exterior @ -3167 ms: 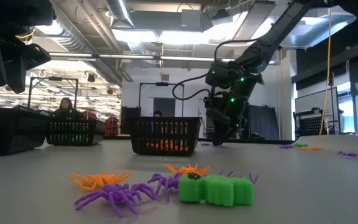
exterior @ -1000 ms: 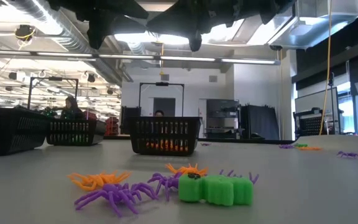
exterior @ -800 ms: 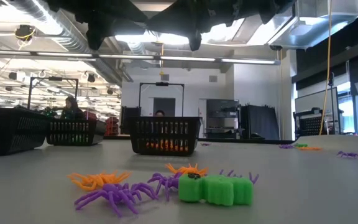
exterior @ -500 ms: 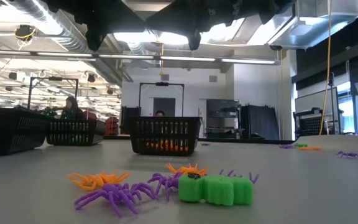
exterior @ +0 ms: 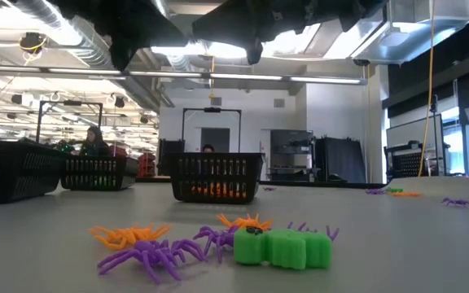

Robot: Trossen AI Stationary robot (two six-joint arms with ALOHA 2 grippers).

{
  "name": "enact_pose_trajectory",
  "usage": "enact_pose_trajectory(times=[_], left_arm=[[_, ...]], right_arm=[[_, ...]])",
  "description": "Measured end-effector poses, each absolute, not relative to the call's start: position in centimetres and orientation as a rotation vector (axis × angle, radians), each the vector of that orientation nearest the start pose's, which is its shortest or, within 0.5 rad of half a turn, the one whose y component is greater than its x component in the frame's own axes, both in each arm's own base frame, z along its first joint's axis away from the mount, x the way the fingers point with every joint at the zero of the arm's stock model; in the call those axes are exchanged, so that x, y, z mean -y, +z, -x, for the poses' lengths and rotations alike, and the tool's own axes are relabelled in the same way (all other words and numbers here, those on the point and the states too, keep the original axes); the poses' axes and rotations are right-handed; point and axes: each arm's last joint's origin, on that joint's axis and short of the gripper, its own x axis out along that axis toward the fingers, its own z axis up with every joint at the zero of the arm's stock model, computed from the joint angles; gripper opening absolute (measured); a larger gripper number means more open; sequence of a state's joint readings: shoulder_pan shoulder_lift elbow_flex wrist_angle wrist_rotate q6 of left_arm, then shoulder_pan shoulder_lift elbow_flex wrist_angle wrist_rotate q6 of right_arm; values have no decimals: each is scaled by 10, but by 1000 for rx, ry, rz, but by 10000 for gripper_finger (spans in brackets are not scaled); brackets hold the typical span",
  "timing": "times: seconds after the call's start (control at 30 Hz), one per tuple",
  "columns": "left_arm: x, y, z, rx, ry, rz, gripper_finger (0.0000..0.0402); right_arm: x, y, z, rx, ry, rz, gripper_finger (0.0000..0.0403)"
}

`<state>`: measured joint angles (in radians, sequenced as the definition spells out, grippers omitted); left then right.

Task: Sort Halloween decoration
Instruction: Put the purple spider toy into the bottom left black basket

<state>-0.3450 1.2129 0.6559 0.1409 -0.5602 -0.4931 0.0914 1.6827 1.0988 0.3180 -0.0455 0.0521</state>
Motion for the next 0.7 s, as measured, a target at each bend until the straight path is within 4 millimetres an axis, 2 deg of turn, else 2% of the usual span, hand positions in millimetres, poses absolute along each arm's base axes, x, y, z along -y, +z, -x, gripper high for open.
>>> enact_pose_trajectory(times=[0.23,0.37,0.5,0.7], left_arm=[[70,230,-239,-370,296,333,0],[69,228,-224,-506,250,408,0],[68,222,-198,-717,267,526,0],[70,212,-162,-1068,309,689,0]], right_arm=[[-36,256,-379,-266,129,-44,181],[-36,255,-377,-287,125,-43,229],[-35,252,-377,-314,99,-38,252],[-35,252,-376,-322,84,-35,257]])
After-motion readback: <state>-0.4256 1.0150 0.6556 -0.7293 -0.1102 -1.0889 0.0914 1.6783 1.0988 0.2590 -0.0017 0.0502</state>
